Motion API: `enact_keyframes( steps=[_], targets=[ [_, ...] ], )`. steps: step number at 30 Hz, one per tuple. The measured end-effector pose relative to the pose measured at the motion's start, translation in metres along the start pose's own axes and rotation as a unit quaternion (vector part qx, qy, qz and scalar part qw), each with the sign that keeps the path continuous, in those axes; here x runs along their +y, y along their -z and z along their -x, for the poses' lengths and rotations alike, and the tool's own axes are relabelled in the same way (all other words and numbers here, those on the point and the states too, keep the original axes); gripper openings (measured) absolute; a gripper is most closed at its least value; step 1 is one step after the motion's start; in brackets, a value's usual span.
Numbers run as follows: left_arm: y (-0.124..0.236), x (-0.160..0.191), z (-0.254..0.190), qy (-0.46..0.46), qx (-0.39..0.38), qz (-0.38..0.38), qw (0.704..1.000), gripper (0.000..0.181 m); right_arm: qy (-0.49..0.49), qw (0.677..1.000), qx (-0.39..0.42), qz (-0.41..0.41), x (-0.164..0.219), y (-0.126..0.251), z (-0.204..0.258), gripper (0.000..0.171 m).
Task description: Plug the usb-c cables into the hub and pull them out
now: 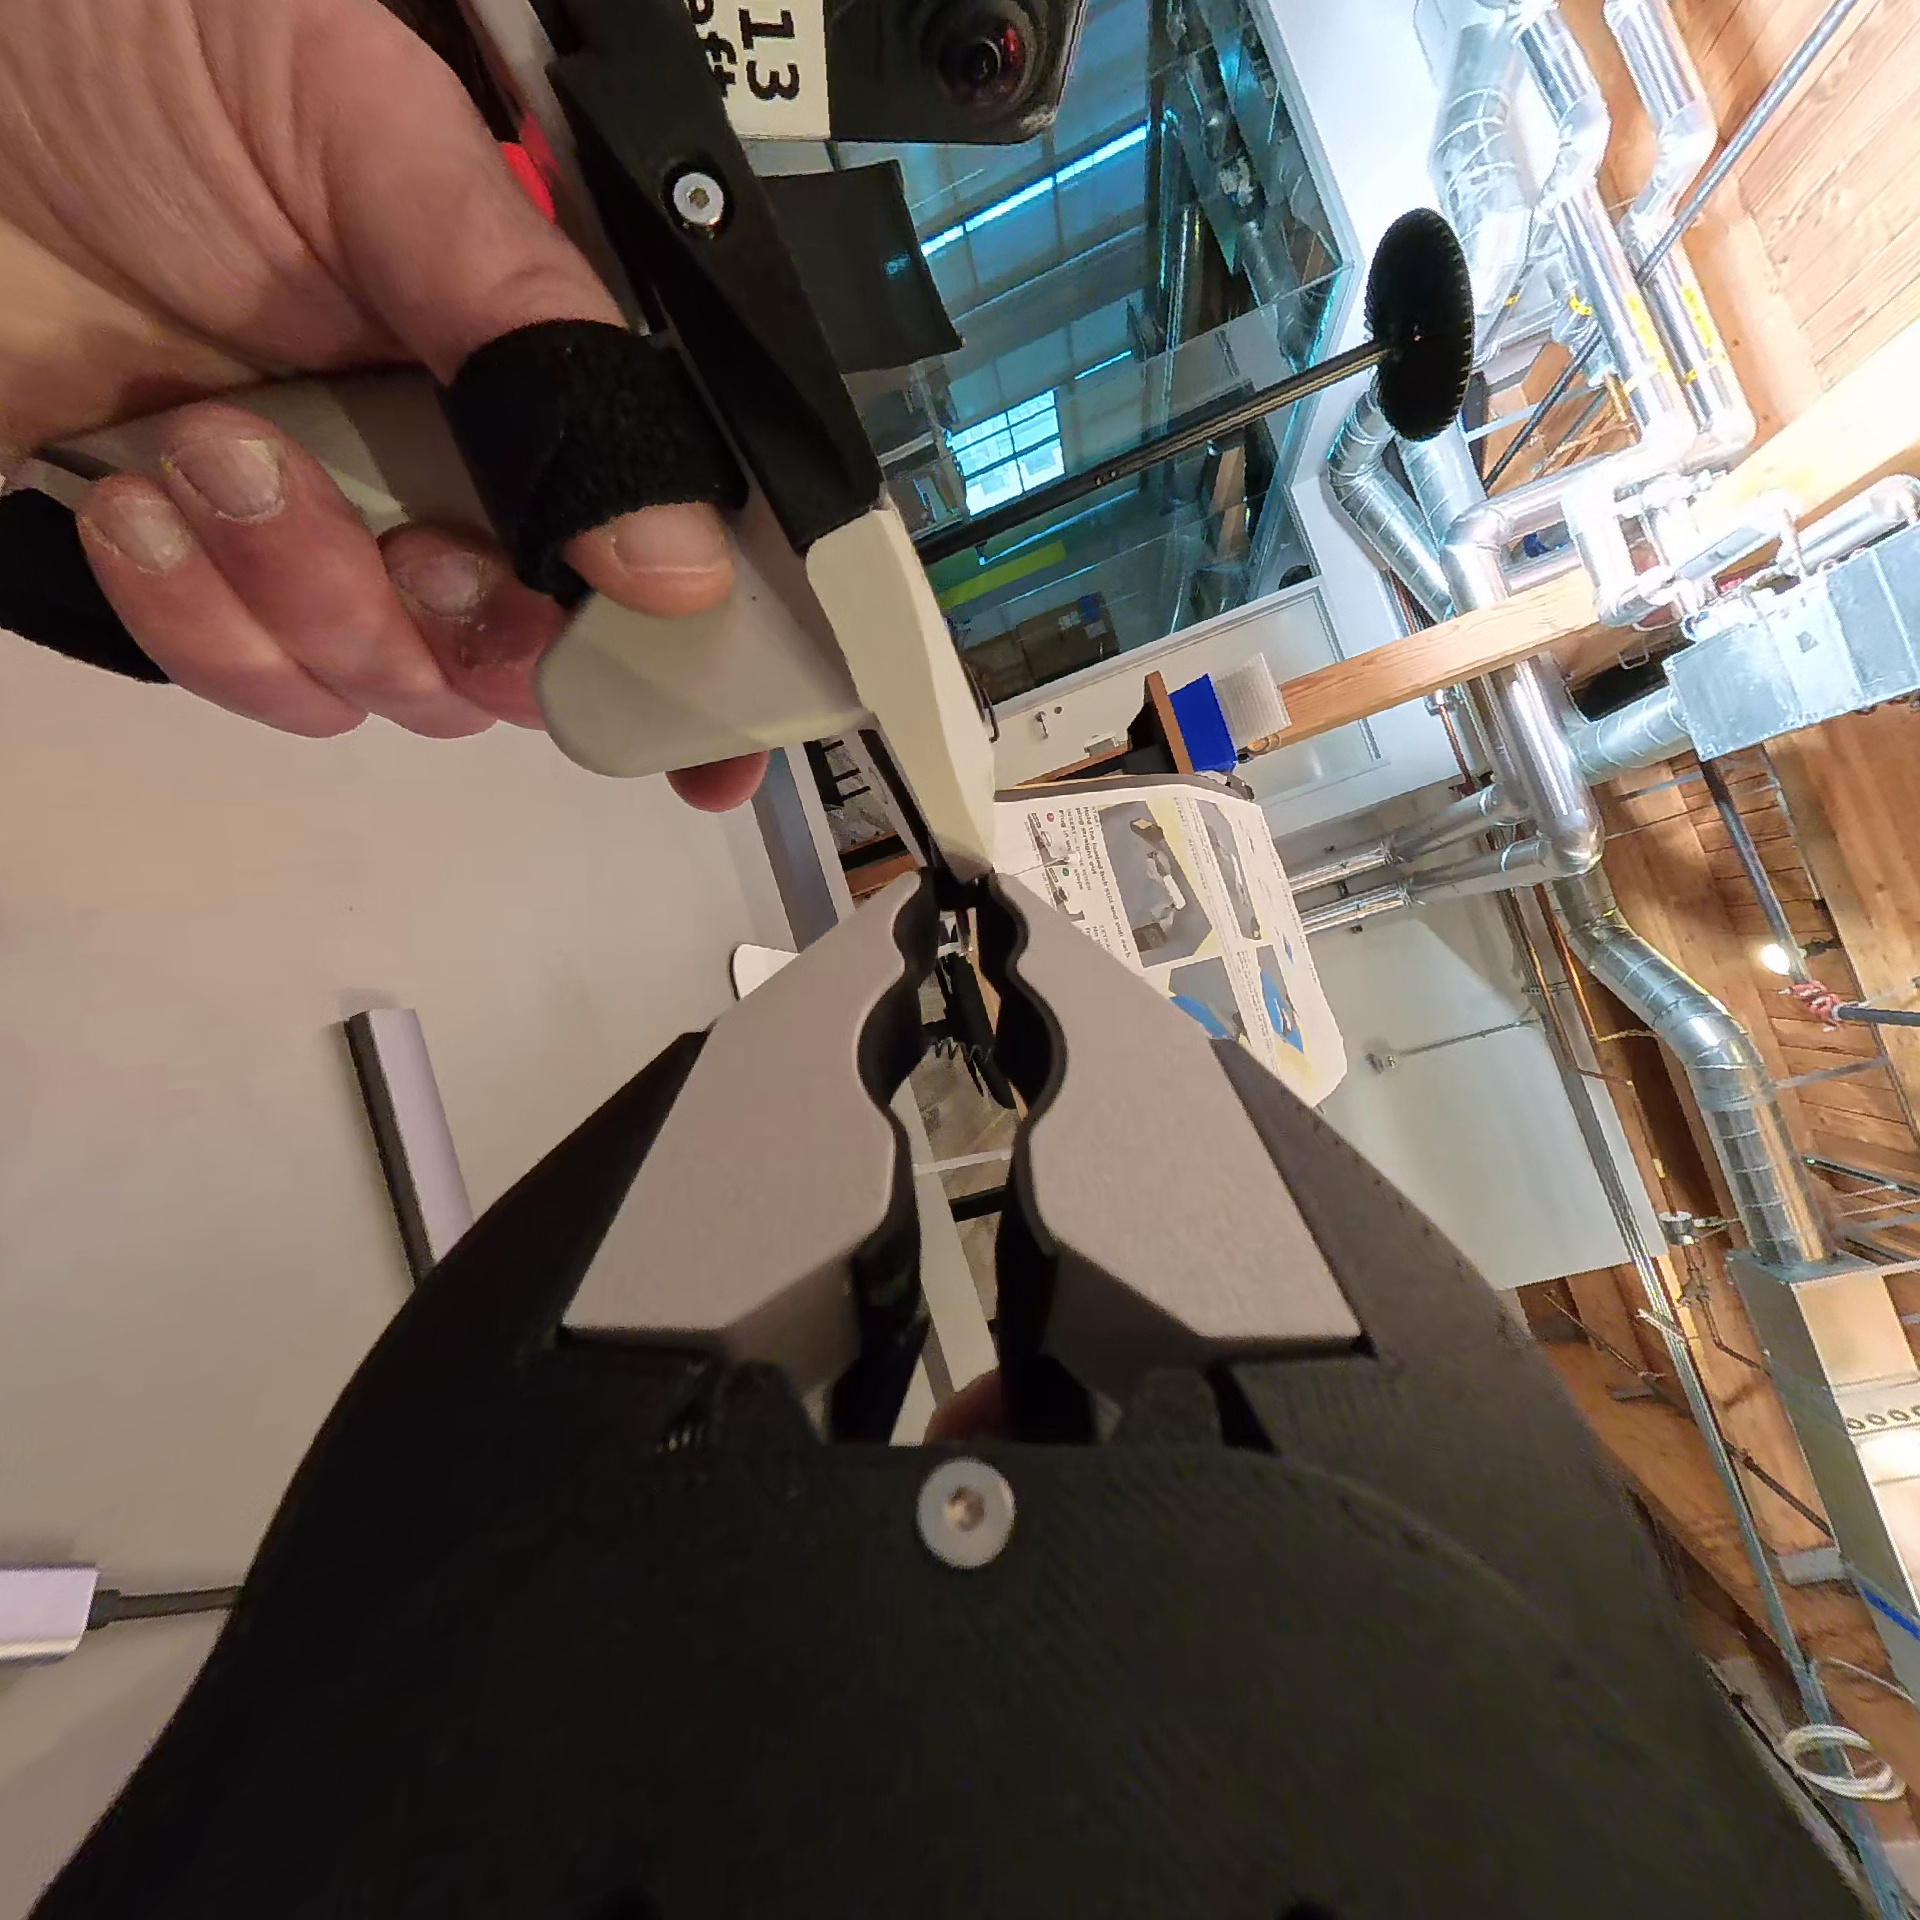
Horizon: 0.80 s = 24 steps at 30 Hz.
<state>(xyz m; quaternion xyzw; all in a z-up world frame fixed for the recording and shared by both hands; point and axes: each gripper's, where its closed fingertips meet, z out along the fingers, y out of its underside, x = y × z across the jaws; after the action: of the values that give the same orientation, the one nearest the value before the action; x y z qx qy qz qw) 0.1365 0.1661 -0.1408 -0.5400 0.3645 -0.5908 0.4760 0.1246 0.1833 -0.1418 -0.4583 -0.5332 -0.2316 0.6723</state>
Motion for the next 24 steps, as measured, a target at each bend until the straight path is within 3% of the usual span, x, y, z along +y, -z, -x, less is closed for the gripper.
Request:
enact_keyframes(
  steps=[5, 8, 17, 24],
  targets=[
    [0.001, 0.001, 0.002, -0.002, -0.004, 0.006, 1.0, 0.011, 0.01, 1.0, -0.008, -0.002, 0.0, -0.001, 0.002, 0.004],
    [0.003, 0.004, 0.005, 0.002, -0.007, 0.011, 1.0, 0.011, 0.014, 1.0, -0.013, 0.0, 0.003, 0.002, -0.001, 0.015],
    [0.017, 0.003, 0.022, 0.012, -0.023, 0.014, 1.0, 0.011, -0.01, 0.999, -0.037, 0.031, 0.026, 0.015, 0.002, 0.012],
    [0.038, 0.017, 0.044, -0.114, -0.084, 0.056, 0.988, 0.012, -0.09, 0.988, -0.111, 0.062, 0.046, 0.012, 0.031, 0.019]
  ],
)
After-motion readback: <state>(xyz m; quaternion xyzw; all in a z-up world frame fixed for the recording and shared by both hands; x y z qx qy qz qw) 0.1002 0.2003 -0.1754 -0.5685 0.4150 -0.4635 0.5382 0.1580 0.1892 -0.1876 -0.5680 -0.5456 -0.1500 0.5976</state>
